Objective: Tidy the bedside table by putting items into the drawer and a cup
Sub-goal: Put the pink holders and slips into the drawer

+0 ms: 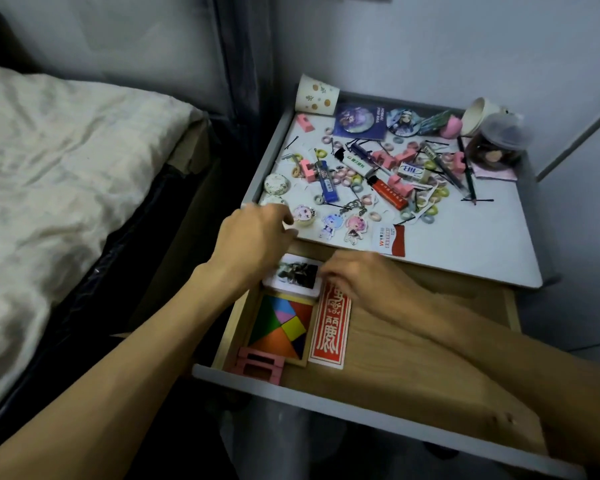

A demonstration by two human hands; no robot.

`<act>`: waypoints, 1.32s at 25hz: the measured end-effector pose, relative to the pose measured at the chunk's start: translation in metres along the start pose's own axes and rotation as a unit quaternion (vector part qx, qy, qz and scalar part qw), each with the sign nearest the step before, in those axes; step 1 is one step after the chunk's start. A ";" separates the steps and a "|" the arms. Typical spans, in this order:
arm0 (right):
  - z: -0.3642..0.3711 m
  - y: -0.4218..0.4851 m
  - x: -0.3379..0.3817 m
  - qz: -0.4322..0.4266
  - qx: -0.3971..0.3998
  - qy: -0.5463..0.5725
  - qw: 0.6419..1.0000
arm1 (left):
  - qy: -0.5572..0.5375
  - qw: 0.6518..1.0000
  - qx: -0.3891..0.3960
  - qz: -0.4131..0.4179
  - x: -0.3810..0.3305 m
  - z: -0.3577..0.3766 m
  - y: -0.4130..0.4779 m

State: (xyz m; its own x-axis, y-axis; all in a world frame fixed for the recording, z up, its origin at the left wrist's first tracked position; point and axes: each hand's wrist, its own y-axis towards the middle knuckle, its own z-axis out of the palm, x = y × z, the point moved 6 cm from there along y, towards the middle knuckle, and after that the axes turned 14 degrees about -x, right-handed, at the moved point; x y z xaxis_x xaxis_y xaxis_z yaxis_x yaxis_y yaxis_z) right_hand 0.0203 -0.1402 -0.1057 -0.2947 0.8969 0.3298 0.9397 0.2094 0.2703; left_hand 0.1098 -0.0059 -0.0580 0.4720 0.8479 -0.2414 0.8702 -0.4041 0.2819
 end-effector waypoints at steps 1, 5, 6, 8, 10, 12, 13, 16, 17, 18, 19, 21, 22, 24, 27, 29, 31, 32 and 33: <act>-0.024 0.005 -0.014 0.038 -0.045 0.001 0.998 | -0.071 0.997 -0.028 -0.009 -0.004 -0.006 0.011; -0.097 0.029 -0.093 0.183 -0.188 -0.046 0.964 | -0.179 0.980 -0.079 -0.017 -0.019 -0.001 0.065; -0.103 0.034 -0.113 0.207 -0.194 -0.074 0.956 | -0.160 0.984 -0.074 -0.012 -0.022 0.008 0.079; -0.102 0.044 -0.139 0.233 -0.174 -0.108 0.951 | -0.095 0.994 -0.047 0.001 -0.022 0.030 0.100; -0.091 0.051 -0.148 0.233 -0.144 -0.118 0.955 | -0.035 0.999 -0.019 0.021 -0.022 0.049 0.114; -0.084 0.056 -0.152 0.220 -0.140 -0.122 0.958 | -0.004 0.999 -0.016 0.048 -0.025 0.059 0.122; -0.083 0.058 -0.154 0.214 -0.142 -0.130 0.958 | 0.003 0.998 -0.026 0.059 -0.026 0.061 0.126; -0.082 0.064 -0.159 0.210 -0.128 -0.158 0.956 | -0.007 0.996 -0.049 0.071 -0.027 0.066 0.132; -0.081 0.065 -0.160 0.214 -0.123 -0.160 0.956 | -0.013 0.996 -0.044 0.073 -0.027 0.069 0.132; -0.080 0.065 -0.160 0.217 -0.118 -0.160 0.956 | -0.018 0.996 -0.039 0.075 -0.028 0.070 0.131; -0.080 0.064 -0.159 0.219 -0.118 -0.159 0.955 | -0.019 0.996 -0.040 0.075 -0.029 0.069 0.130; -0.082 0.064 -0.159 0.225 -0.126 -0.142 0.956 | -0.022 0.995 -0.067 0.069 -0.032 0.056 0.126; -0.085 0.066 -0.160 0.236 -0.133 -0.114 0.956 | -0.040 0.994 -0.088 0.060 -0.035 0.045 0.122; -0.088 0.071 -0.163 0.282 -0.147 0.004 0.948 | -0.166 0.982 -0.095 -0.006 -0.035 0.022 0.110; -0.092 0.085 -0.169 0.383 -0.185 0.288 0.858 | -0.423 0.891 0.002 -0.165 -0.035 0.010 0.083; -0.095 0.096 -0.173 0.425 -0.213 0.411 0.778 | -0.477 0.853 0.023 -0.209 -0.036 0.010 0.071; -0.097 0.107 -0.179 0.429 -0.210 0.309 0.822 | -0.471 0.851 0.020 -0.231 -0.032 0.013 0.068; -0.097 0.113 -0.180 0.406 -0.189 0.192 0.873 | -0.468 0.851 0.025 -0.238 -0.031 0.016 0.067; -0.094 0.119 -0.181 0.371 -0.163 0.086 0.910 | -0.464 0.853 0.031 -0.238 -0.030 0.020 0.066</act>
State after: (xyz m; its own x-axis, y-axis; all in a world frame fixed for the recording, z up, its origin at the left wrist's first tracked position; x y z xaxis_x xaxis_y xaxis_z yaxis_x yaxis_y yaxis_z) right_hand 0.1692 -0.3141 -0.0478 0.3516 0.6639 0.6600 0.7978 -0.5813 0.1598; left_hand 0.1561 -0.0652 -0.0503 -0.0522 0.2954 -0.9540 0.9867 -0.1322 -0.0950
